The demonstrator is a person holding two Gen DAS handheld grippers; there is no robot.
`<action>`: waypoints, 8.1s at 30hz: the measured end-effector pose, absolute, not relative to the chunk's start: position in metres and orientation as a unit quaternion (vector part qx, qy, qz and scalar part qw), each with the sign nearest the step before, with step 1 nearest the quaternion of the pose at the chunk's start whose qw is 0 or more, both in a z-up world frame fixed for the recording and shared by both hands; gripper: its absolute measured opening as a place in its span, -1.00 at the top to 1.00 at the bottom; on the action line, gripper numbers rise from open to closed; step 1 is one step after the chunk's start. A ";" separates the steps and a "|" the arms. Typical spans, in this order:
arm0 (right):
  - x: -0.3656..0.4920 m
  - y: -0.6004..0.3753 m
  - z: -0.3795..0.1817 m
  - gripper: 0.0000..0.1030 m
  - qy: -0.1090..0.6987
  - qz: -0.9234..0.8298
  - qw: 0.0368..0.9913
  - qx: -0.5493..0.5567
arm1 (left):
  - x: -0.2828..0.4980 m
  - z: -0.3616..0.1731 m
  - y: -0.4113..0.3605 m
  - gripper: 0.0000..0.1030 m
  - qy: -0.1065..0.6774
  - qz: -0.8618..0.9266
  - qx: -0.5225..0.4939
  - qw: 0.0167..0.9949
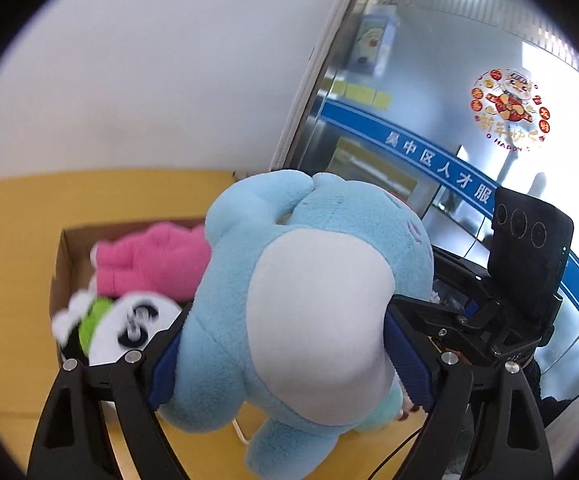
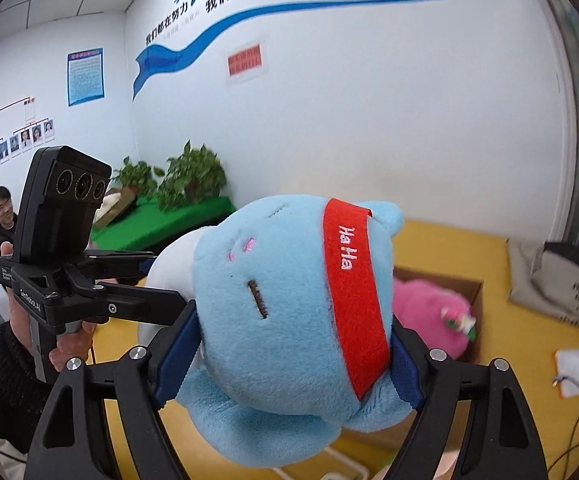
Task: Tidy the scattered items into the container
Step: 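Close both grippers on the blue plush and lift it, then carry the blue plush over the box and lower it onto the pink bear, then open both grippers to release the blue plush and lift away, then move both grippers down onto the pink-and-teal pig plush, then close both grippers on the pig plush's body and lift it, then carry the pig plush over the box and lower it inside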
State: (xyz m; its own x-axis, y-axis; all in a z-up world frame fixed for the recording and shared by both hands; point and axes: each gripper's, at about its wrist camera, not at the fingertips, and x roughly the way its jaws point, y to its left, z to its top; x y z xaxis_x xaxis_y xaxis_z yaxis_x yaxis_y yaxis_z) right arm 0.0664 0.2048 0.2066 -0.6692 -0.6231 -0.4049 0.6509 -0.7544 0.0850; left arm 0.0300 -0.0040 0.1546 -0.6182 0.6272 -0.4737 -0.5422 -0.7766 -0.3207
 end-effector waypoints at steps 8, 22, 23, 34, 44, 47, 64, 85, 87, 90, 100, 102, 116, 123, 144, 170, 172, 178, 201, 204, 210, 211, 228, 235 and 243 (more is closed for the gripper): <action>0.042 0.210 0.237 -0.68 0.026 -0.928 0.329 0.173 | 0.001 0.184 0.007 -0.72 -0.067 0.903 -0.262 0.333; -0.032 0.222 0.181 -0.69 0.022 -0.918 0.322 0.230 | -0.056 0.118 0.022 -0.72 -0.142 0.879 -0.324 0.318; -0.038 0.223 0.174 -0.69 0.020 -0.916 0.323 0.236 | -0.059 0.110 0.022 -0.72 -0.150 0.877 -0.331 0.315; -0.102 0.232 0.077 -0.71 -0.021 -0.882 0.318 0.347 | -0.095 0.021 0.030 -0.71 -0.172 0.854 -0.416 0.262; -0.121 0.244 0.035 -0.80 -0.090 -0.846 0.342 0.399 | -0.078 0.025 0.045 -0.71 -0.089 0.885 -0.408 0.203; -0.119 0.244 0.033 -0.80 -0.089 -0.849 0.331 0.403 | -0.071 0.037 0.032 -0.71 -0.113 0.894 -0.387 0.194; -0.129 0.246 0.004 -0.95 -0.113 -0.823 0.335 0.445 | -0.094 0.020 0.061 -0.59 -0.044 0.891 -0.419 0.169; -0.117 0.250 0.008 -1.00 -0.126 -0.831 0.317 0.438 | -0.012 0.035 -0.041 -0.61 -0.099 0.921 -0.362 0.106; -0.117 0.249 0.009 -1.00 -0.122 -0.833 0.316 0.438 | -0.010 0.019 -0.062 -0.61 -0.113 0.914 -0.380 0.089; -0.117 0.246 0.007 -1.00 -0.116 -0.833 0.311 0.443 | -0.011 -0.003 -0.077 -0.62 -0.125 0.902 -0.407 0.074; -0.104 0.191 0.001 -0.99 0.023 -0.839 0.271 0.470 | -0.005 -0.009 -0.066 -0.62 -0.090 0.906 -0.409 0.064; -0.105 0.194 -0.002 -1.00 0.006 -0.834 0.278 0.477 | -0.004 -0.009 -0.066 -0.63 -0.089 0.905 -0.410 0.066; -0.110 0.192 -0.002 -0.99 -0.009 -0.823 0.288 0.489 | 0.000 -0.008 -0.078 -0.64 -0.091 0.904 -0.412 0.063; -0.105 0.183 -0.005 -0.99 0.016 -0.819 0.281 0.500 | 0.006 -0.008 -0.077 -0.64 -0.088 0.905 -0.412 0.064; -0.070 0.198 0.038 -0.95 0.026 -0.857 0.263 0.442 | 0.013 0.010 -0.071 -0.68 -0.075 0.914 -0.396 0.054; 0.098 0.310 0.000 -1.00 -0.062 -0.824 0.212 0.521 | 0.049 0.001 0.114 -0.68 -0.083 0.810 -0.455 0.361; 0.097 0.305 -0.001 -1.00 -0.054 -0.828 0.218 0.515 | 0.052 -0.007 0.126 -0.68 -0.083 0.797 -0.467 0.374; 0.101 0.304 0.000 -0.95 -0.040 -0.828 0.244 0.504 | 0.051 -0.032 0.140 -0.68 -0.113 0.760 -0.507 0.390; 0.113 0.286 0.003 -0.98 -0.039 -0.827 0.284 0.483 | 0.044 -0.059 0.139 -0.73 -0.166 0.718 -0.555 0.386; 0.115 0.289 0.005 -0.99 -0.029 -0.820 0.277 0.500 | 0.048 -0.060 0.142 -0.73 -0.167 0.715 -0.558 0.385; 0.126 0.277 0.013 -0.99 0.033 -0.807 0.267 0.526 | 0.053 -0.063 0.142 -0.73 -0.173 0.714 -0.558 0.386; 0.127 0.274 0.009 -0.98 0.037 -0.800 0.273 0.533 | 0.054 -0.063 0.141 -0.73 -0.174 0.713 -0.558 0.386; 0.130 0.274 0.038 -0.75 0.000 -0.845 0.307 0.438 | 0.070 0.010 0.143 -0.66 -0.094 0.795 -0.475 0.366; 0.123 0.268 0.074 -0.75 -0.003 -0.868 0.325 0.375 | 0.063 0.058 0.139 -0.66 -0.070 0.832 -0.422 0.353; 0.092 0.265 0.136 -0.75 0.025 -0.906 0.321 0.276 | 0.033 0.126 0.138 -0.66 -0.046 0.864 -0.349 0.361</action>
State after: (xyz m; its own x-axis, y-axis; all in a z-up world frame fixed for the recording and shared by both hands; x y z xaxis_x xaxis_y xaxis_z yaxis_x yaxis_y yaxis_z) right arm 0.0925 0.2650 0.1361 -0.6414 -0.5668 -0.5170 0.5948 -0.7931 0.1316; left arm 0.0330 0.1376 0.1259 -0.4963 0.6556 -0.5691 -0.5914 -0.7352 -0.3312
